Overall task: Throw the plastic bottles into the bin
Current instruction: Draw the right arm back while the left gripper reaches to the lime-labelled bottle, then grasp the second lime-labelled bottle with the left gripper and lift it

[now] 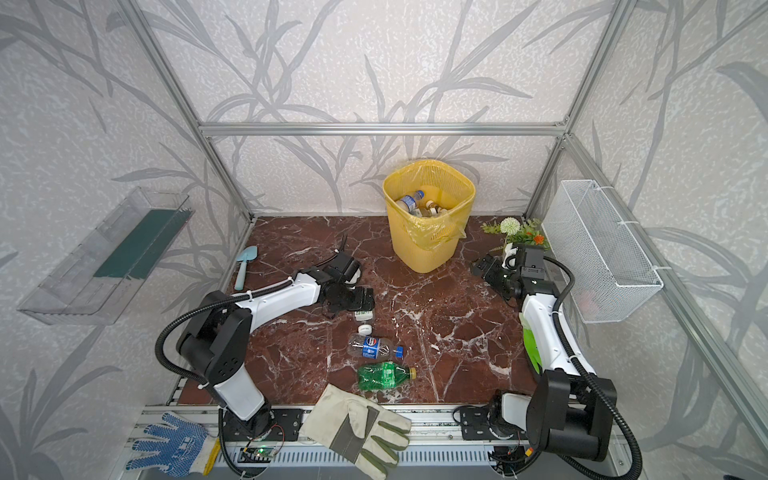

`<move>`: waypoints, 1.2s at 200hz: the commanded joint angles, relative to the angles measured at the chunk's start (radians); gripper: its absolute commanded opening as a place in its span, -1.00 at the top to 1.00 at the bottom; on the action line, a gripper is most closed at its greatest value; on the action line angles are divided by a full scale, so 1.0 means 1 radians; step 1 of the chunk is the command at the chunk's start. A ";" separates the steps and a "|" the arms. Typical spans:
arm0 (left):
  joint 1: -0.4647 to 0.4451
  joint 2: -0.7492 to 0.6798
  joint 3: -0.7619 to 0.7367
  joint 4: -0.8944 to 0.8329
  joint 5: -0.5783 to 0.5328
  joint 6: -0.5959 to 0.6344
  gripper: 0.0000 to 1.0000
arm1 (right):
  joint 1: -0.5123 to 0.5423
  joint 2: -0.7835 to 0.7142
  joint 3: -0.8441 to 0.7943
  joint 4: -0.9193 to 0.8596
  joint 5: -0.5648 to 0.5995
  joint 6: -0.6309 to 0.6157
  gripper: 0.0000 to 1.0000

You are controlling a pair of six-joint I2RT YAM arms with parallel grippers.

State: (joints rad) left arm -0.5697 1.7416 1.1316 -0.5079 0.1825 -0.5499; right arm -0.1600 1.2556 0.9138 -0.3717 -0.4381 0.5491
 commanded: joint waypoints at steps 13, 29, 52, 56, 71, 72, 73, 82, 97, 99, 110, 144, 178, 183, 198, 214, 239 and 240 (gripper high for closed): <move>-0.010 0.037 0.043 0.004 -0.030 -0.033 -0.95 | -0.001 -0.012 -0.032 0.025 0.002 -0.011 -0.98; -0.013 0.055 0.049 0.010 -0.034 -0.033 -0.92 | -0.001 -0.010 -0.048 0.033 -0.001 -0.008 -0.98; -0.012 0.085 0.065 0.013 -0.041 -0.024 -0.84 | -0.001 -0.010 -0.071 0.044 -0.004 -0.009 -0.98; -0.013 0.091 0.070 0.012 -0.045 -0.018 -0.81 | 0.000 -0.010 -0.074 0.044 -0.004 -0.008 -0.98; -0.012 0.113 0.093 -0.008 -0.077 -0.001 -0.77 | 0.000 -0.009 -0.085 0.050 -0.004 -0.005 -0.98; -0.012 0.114 0.095 -0.009 -0.079 0.000 -0.77 | 0.000 -0.009 -0.085 0.051 -0.005 -0.005 -0.98; -0.012 0.116 0.098 -0.011 -0.081 0.001 -0.77 | 0.000 -0.009 -0.085 0.051 -0.004 -0.005 -0.98; -0.013 0.127 0.114 -0.025 -0.099 0.017 -0.72 | 0.001 -0.009 -0.091 0.055 -0.003 -0.003 -0.99; -0.014 0.146 0.143 -0.052 -0.128 0.040 -0.67 | -0.001 -0.005 -0.096 0.058 0.001 -0.001 -0.99; -0.014 0.148 0.147 -0.055 -0.132 0.044 -0.66 | 0.000 -0.005 -0.097 0.059 0.002 -0.001 -0.99; -0.014 0.159 0.163 -0.068 -0.148 0.060 -0.60 | 0.000 -0.003 -0.101 0.060 0.005 -0.003 -0.99; -0.015 0.181 0.181 -0.072 -0.155 0.079 -0.33 | 0.002 0.016 -0.129 0.073 0.011 -0.016 -0.99; -0.016 0.196 0.192 -0.068 -0.140 0.080 -0.07 | 0.001 0.045 -0.148 0.079 0.012 -0.035 -1.00; -0.015 0.197 0.195 -0.068 -0.140 0.082 -0.04 | 0.001 0.048 -0.149 0.080 0.013 -0.035 -1.00; -0.015 0.200 0.202 -0.070 -0.141 0.089 0.03 | 0.003 0.058 -0.154 0.085 0.012 -0.037 -1.00; -0.014 0.197 0.205 -0.066 -0.133 0.100 0.07 | 0.007 0.066 -0.159 0.088 0.013 -0.038 -1.00; -0.013 0.184 0.202 -0.053 -0.127 0.102 0.14 | 0.015 0.078 -0.161 0.087 0.011 -0.038 -1.00; -0.013 0.184 0.202 -0.052 -0.127 0.103 0.14 | 0.016 0.078 -0.161 0.087 0.011 -0.037 -1.00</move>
State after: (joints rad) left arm -0.5816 1.9198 1.3159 -0.5598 0.0650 -0.4629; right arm -0.1543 1.3239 0.7612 -0.2962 -0.4271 0.5251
